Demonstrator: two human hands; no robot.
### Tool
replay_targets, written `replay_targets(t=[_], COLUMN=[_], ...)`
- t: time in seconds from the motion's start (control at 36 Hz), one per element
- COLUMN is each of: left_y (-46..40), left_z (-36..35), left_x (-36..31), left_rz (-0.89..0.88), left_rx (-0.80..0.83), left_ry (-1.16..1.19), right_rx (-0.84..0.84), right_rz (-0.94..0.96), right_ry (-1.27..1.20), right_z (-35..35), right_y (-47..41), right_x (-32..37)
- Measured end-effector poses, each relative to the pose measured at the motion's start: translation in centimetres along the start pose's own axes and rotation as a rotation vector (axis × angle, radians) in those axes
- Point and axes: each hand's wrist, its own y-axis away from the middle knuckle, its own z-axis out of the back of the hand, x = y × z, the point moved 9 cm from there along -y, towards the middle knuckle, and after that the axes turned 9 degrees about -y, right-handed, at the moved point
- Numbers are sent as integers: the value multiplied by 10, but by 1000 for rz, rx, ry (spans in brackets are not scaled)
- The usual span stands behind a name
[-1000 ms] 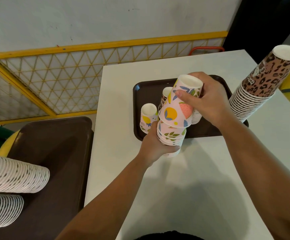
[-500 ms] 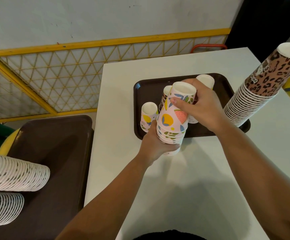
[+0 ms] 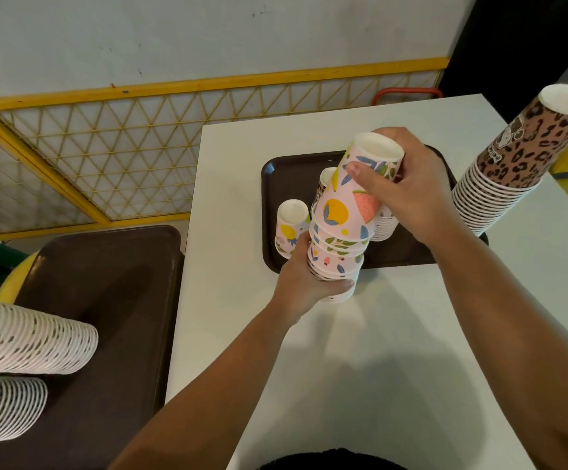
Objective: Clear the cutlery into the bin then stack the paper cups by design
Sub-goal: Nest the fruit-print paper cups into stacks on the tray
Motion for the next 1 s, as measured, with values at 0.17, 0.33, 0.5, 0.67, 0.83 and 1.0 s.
replay_targets(t=[0.17, 0.33, 0.5, 0.67, 0.83, 1.0], left_y=[1, -1, -3, -5, -7, -7], left_z=[0, 2, 0, -1, 0, -1], left_x=[3, 7, 9, 9, 11, 11], left_rz=[9, 10, 14, 20, 22, 22], left_rx=[-7, -14, -15, -4, 0, 4], left_ry=[-16, -44, -55, -53, -48, -39], right_rx=[-139, -427, -488, -329, -244, -153], right_rz=[-36, 70, 104, 67, -38, -81], right_ry=[-185, -276, 45, 234, 344, 349], right_z=[27, 80, 87, 62, 51, 42], right_y=[-13, -24, -39, -47, -41, -35], right_x=[4, 18, 13, -22, -63, -72])
